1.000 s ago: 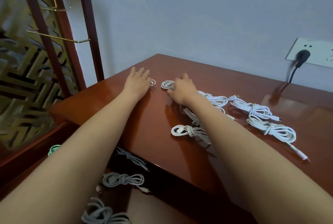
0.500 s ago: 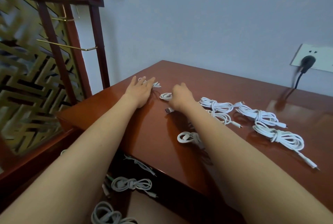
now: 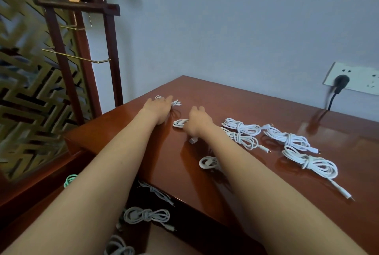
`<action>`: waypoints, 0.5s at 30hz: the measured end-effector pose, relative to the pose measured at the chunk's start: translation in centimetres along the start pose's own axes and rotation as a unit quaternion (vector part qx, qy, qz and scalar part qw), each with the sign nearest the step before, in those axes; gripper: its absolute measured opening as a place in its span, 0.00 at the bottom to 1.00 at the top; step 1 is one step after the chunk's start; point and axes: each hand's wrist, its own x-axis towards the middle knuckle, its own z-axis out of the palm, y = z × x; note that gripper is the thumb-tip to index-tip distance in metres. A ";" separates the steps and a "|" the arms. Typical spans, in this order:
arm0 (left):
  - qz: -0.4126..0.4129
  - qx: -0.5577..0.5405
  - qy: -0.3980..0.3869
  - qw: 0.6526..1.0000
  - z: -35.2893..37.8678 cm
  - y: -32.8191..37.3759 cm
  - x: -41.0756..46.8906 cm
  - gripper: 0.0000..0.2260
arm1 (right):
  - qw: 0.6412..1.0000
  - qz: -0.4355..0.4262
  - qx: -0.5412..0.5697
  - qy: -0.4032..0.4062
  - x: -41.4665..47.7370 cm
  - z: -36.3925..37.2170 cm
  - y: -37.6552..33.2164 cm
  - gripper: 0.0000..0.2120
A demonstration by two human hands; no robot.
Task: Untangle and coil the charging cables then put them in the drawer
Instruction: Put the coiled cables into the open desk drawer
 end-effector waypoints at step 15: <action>0.015 0.035 0.041 0.998 -0.3 0.7 0.8 0.13 | 0.994 -0.020 -0.105 -0.006 -0.5 0.7 1.6 0.20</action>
